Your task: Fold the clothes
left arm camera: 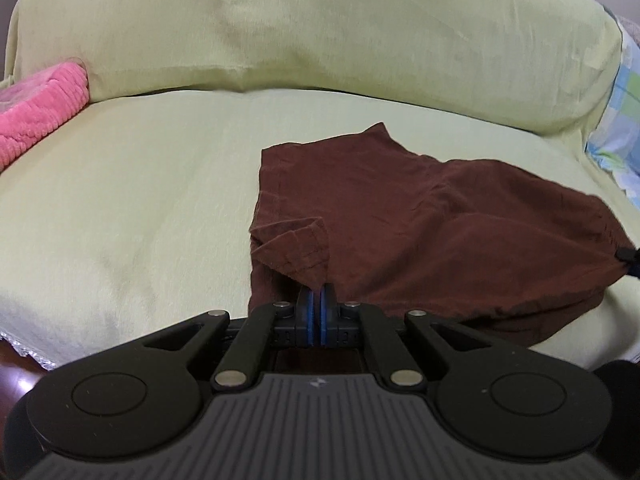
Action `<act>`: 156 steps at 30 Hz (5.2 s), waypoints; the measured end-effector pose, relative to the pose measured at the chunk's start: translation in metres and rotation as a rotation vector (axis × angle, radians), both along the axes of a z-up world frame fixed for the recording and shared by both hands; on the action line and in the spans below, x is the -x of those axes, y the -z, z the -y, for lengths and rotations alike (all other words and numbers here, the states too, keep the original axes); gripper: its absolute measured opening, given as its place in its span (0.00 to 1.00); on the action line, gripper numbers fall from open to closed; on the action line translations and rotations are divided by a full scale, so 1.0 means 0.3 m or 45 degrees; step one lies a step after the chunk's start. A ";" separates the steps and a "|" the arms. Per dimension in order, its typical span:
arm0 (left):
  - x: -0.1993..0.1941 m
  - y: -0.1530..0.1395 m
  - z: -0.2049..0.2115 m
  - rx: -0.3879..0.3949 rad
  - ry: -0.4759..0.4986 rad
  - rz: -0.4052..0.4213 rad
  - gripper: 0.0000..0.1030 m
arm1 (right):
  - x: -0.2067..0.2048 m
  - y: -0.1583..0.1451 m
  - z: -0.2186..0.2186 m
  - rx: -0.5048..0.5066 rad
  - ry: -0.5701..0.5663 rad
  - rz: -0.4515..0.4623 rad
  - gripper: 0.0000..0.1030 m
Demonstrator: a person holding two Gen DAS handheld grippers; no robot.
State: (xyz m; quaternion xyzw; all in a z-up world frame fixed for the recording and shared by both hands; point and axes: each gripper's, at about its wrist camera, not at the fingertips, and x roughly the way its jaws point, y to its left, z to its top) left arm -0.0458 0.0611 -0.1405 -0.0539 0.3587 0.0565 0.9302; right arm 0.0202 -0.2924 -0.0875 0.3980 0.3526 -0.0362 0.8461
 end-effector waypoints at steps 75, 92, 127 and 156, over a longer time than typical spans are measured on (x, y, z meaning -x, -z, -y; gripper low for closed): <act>0.005 0.083 -0.167 0.152 0.373 -0.324 0.11 | 0.208 0.071 -0.891 1.570 -1.790 0.550 0.02; -0.019 -0.095 0.207 0.071 0.597 -0.129 0.25 | 0.224 -0.089 -0.447 0.931 -0.854 0.239 0.13; -0.216 -0.030 0.422 -0.016 0.624 -0.169 0.39 | 0.027 -0.015 0.003 -0.068 -0.001 0.219 0.12; -0.336 -0.225 0.118 -0.088 0.573 -0.031 0.45 | -0.032 -0.135 -0.079 0.535 -0.222 0.305 0.42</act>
